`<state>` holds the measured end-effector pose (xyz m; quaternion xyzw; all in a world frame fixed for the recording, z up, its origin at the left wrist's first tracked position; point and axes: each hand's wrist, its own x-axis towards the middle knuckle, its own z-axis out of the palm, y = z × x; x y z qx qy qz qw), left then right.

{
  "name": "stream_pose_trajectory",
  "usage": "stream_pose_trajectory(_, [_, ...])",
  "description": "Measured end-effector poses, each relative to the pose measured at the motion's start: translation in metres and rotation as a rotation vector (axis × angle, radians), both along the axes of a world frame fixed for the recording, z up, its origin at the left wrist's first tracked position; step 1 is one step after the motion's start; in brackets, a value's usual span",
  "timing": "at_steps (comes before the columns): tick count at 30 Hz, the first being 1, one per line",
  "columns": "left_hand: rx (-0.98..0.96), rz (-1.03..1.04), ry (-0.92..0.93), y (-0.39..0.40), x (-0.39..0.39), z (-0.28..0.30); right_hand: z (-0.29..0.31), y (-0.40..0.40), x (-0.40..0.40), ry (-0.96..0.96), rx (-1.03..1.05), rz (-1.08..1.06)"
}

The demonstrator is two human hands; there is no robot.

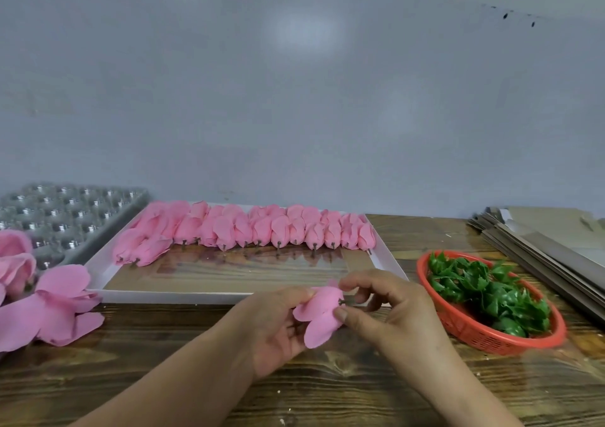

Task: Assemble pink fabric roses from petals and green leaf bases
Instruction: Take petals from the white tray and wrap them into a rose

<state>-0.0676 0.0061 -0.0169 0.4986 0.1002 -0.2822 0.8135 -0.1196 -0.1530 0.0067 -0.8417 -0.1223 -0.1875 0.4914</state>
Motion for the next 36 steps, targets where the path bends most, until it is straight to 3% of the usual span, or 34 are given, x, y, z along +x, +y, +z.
stream_pose_trajectory(5, [0.054,-0.045,-0.012,-0.001,0.000,-0.006,-0.003,-0.002,0.000,-0.100,-0.241,0.058])
stream_pose_trajectory(14, [0.170,-0.220,-0.109,-0.001,-0.009,0.003,0.002,-0.002,-0.004,-0.150,-0.377,0.124])
stream_pose_trajectory(16, [0.317,-0.198,-0.316,0.002,-0.007,0.007,0.003,-0.005,-0.004,-0.091,-0.322,0.080])
stream_pose_trajectory(18, [0.531,-0.186,-0.658,0.009,-0.005,0.013,0.004,-0.007,-0.003,-0.020,-0.273,0.055])
stream_pose_trajectory(20, [0.576,-0.327,-0.897,0.009,-0.011,0.020,0.005,-0.005,-0.004,0.074,-0.205,0.100])
stream_pose_trajectory(23, [0.543,-0.503,-0.986,-0.002,-0.021,0.007,0.005,0.001,-0.006,0.164,-0.140,0.135])
stream_pose_trajectory(27, [0.865,-0.301,-1.197,-0.008,-0.023,-0.004,0.002,0.008,-0.006,0.229,-0.043,0.144])
stream_pose_trajectory(33, [0.981,-0.239,-1.128,-0.007,-0.023,0.002,0.000,0.008,-0.004,0.218,0.084,0.044])
stream_pose_trajectory(36, [0.883,-0.292,-1.027,-0.006,-0.020,0.002,0.002,0.005,-0.005,0.194,0.052,0.054])
